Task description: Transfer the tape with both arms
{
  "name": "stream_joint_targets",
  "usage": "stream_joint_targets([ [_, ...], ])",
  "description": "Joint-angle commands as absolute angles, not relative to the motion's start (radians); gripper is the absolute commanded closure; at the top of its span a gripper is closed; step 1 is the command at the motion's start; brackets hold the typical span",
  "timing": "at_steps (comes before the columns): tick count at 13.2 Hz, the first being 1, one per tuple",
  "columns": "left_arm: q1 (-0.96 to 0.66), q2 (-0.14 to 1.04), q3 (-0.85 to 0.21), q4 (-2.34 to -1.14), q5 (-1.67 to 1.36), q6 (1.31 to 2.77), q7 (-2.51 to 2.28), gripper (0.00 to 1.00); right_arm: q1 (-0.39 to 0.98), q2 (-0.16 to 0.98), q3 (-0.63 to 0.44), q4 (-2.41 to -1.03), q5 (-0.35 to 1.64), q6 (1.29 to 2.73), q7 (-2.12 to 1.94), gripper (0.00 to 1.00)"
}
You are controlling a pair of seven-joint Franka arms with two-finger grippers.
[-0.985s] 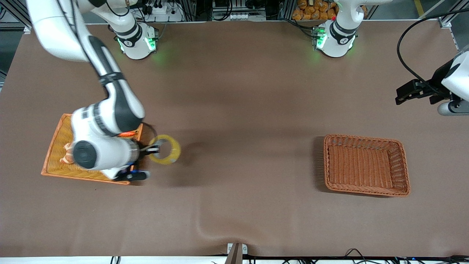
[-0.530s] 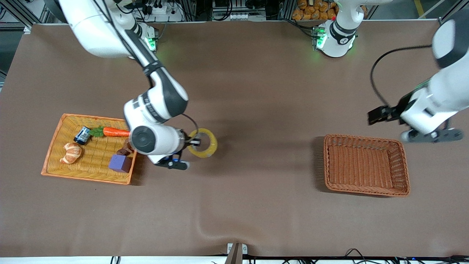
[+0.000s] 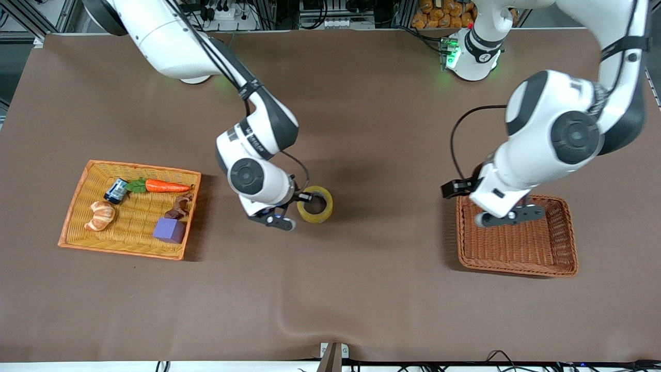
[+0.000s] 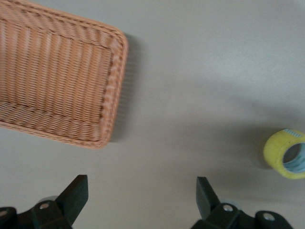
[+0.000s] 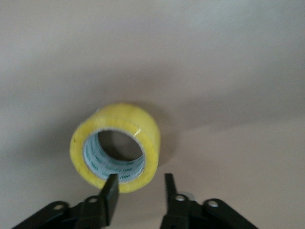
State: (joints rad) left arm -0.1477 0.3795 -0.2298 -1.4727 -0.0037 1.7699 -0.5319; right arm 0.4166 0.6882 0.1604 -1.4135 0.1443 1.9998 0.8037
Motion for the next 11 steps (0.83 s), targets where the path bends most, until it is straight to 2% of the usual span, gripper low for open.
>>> stream_joint_targets([
  [1,-0.233,0.432,-0.226,-1.471,0.0,1.827,-0.659,0.0,0.335,0.638,0.17,-1.416,0.158,1.933,0.784,0.0],
  [5,-0.4,0.558,-0.225,-1.46,-0.002,2.006,-0.967,0.0,0.203,0.578,0.169,-1.422,0.158,1.878,0.596,0.0],
  [8,-0.556,0.7,-0.215,-1.43,0.002,2.231,-1.181,0.0,0.095,0.534,0.167,-1.448,0.15,1.856,0.372,0.0],
  [11,-0.623,0.787,-0.16,-1.394,0.072,2.27,-1.163,0.0,0.034,0.41,0.169,-1.509,0.08,1.832,0.215,0.0],
])
